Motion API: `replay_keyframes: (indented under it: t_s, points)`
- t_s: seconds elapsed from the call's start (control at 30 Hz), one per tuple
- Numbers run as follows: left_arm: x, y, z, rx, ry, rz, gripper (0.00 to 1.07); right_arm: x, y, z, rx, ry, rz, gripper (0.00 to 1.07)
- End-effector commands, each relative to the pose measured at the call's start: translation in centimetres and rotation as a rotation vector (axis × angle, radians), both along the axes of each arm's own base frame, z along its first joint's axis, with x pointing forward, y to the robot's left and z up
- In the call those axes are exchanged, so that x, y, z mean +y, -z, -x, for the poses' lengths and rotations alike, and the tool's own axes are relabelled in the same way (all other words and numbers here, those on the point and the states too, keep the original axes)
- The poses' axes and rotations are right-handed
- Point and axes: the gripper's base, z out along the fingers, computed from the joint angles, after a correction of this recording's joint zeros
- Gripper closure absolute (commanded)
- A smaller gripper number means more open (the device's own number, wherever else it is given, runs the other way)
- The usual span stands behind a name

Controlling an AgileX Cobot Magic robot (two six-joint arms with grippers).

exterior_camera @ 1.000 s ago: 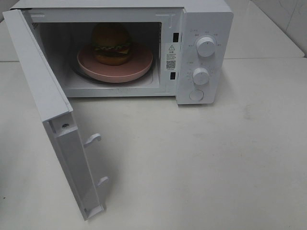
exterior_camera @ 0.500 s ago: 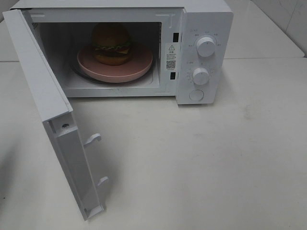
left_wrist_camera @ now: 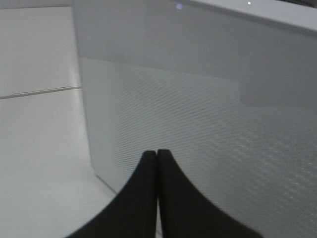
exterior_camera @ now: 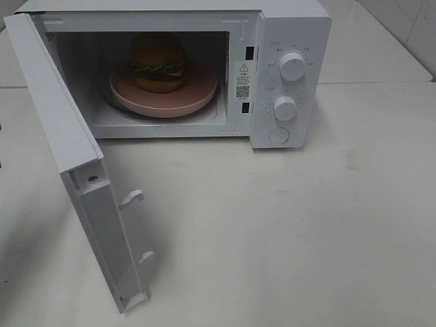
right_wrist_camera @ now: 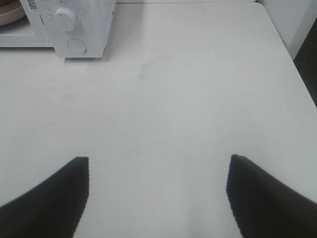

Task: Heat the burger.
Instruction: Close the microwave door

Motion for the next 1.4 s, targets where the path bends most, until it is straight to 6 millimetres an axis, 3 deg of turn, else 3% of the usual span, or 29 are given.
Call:
replay_keyframes:
  t_s: [0.03, 0.6, 1.03, 1.4]
  points:
    - [-1.3, 0.2, -0.6, -0.002, 0.043, 0.018, 1.07, 0.0, 0.0, 0.4, -0.029, 0.003, -0.006, 0.32]
    - [-6.6, 1.5, -1.3, -0.061, 0.098, 0.047, 1.07, 0.0, 0.0, 0.4, -0.029, 0.004, -0.006, 0.32]
    - [-11.4, 1.7, -5.0, -0.066, 0.096, 0.101, 1.07, 0.0, 0.0, 0.4, -0.029, 0.004, -0.006, 0.32]
    - [-14.1, 1.3, -8.5, -0.077, 0.034, 0.128, 1.07, 0.0, 0.0, 0.4, -0.029, 0.006, -0.006, 0.32]
